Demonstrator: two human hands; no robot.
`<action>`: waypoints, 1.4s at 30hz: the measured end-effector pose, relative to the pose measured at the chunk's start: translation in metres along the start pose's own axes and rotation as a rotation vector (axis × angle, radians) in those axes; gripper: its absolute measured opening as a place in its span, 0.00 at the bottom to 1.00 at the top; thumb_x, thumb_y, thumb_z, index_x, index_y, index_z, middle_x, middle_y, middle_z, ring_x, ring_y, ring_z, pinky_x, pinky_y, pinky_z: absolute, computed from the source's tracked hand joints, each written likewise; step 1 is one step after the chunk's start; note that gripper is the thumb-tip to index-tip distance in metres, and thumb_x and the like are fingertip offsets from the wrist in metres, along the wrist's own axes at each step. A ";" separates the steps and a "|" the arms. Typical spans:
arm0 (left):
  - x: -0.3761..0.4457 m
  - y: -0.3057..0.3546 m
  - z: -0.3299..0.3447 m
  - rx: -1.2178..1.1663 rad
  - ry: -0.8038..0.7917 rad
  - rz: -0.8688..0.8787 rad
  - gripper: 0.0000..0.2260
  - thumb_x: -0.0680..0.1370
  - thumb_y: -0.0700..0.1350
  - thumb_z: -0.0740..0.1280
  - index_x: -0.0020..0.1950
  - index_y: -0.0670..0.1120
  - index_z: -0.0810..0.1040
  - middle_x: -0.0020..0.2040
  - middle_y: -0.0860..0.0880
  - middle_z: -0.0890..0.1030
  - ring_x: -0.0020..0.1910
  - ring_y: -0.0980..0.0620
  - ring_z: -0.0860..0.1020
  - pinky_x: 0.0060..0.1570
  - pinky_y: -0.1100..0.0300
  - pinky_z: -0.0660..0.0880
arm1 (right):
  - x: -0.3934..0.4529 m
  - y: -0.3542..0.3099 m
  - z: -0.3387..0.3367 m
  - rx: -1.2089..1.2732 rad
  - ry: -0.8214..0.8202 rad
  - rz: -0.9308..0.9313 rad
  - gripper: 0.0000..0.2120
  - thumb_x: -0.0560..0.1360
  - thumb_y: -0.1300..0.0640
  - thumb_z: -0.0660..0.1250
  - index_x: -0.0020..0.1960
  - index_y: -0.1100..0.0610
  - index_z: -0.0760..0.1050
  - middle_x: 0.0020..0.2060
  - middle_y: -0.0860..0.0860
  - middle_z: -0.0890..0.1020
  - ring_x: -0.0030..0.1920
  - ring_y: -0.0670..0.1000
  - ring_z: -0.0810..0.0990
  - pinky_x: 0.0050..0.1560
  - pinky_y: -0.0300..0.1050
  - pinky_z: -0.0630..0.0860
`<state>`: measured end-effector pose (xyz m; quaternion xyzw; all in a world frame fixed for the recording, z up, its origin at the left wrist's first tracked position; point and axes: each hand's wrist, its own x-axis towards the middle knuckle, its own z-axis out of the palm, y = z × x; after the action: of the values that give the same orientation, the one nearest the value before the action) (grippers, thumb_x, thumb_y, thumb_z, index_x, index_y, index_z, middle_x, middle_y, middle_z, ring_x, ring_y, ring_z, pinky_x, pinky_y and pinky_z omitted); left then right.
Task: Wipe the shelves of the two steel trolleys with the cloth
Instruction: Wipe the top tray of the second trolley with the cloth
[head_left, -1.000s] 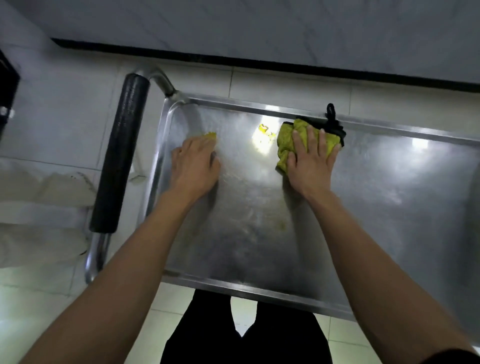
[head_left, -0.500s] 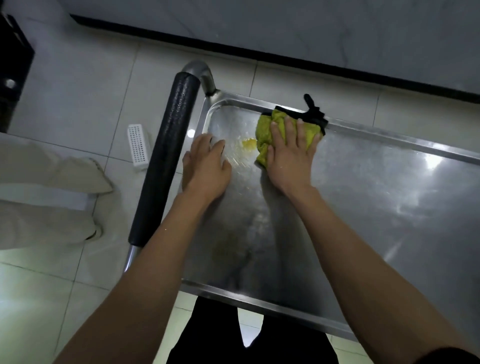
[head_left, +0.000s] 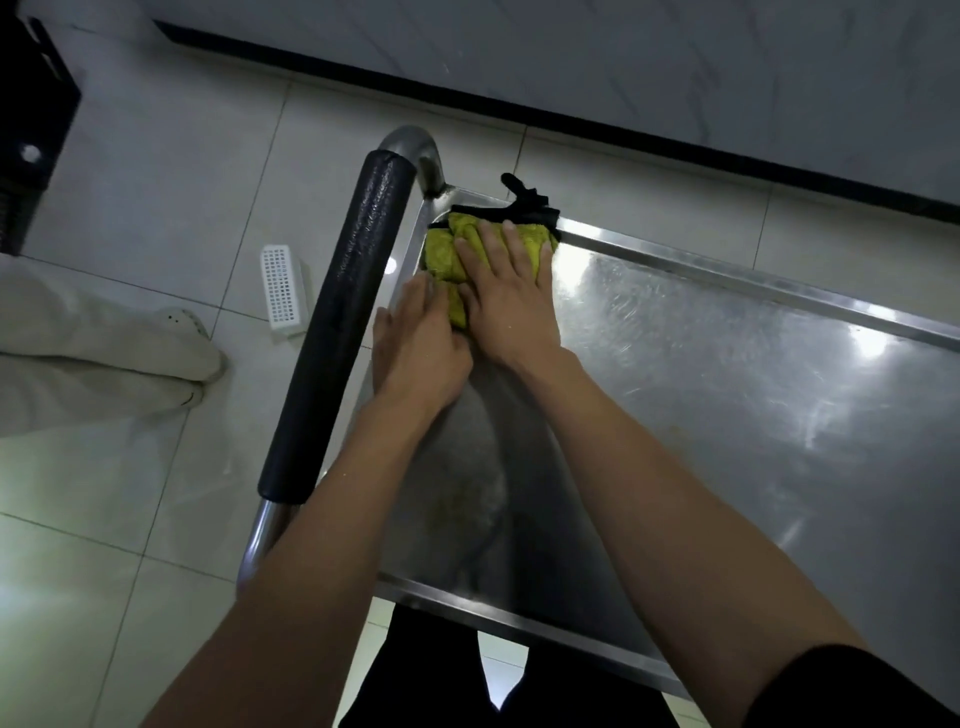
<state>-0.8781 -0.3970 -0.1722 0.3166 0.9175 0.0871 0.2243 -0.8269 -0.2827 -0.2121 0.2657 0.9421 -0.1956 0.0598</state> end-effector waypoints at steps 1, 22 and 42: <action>-0.002 0.004 0.002 0.035 -0.009 0.013 0.23 0.78 0.45 0.61 0.73 0.46 0.67 0.77 0.45 0.62 0.76 0.43 0.63 0.75 0.38 0.58 | -0.006 0.007 -0.001 0.003 0.013 0.023 0.25 0.84 0.47 0.53 0.81 0.47 0.56 0.82 0.49 0.53 0.81 0.54 0.44 0.78 0.63 0.39; -0.059 0.162 0.076 0.321 -0.137 0.441 0.14 0.80 0.48 0.60 0.63 0.48 0.77 0.70 0.46 0.71 0.70 0.44 0.67 0.67 0.40 0.63 | -0.198 0.239 -0.043 0.064 0.147 0.473 0.25 0.84 0.49 0.54 0.81 0.47 0.56 0.82 0.48 0.52 0.81 0.53 0.44 0.78 0.62 0.39; -0.069 0.050 0.039 0.142 -0.004 0.237 0.18 0.79 0.48 0.61 0.69 0.49 0.75 0.73 0.47 0.71 0.72 0.45 0.67 0.70 0.44 0.63 | -0.163 0.111 0.001 -0.029 0.085 0.279 0.26 0.84 0.48 0.53 0.81 0.47 0.55 0.81 0.51 0.52 0.81 0.56 0.45 0.77 0.67 0.40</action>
<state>-0.7845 -0.3996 -0.1674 0.4378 0.8772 0.0470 0.1915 -0.6299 -0.2745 -0.2148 0.4012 0.9005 -0.1603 0.0500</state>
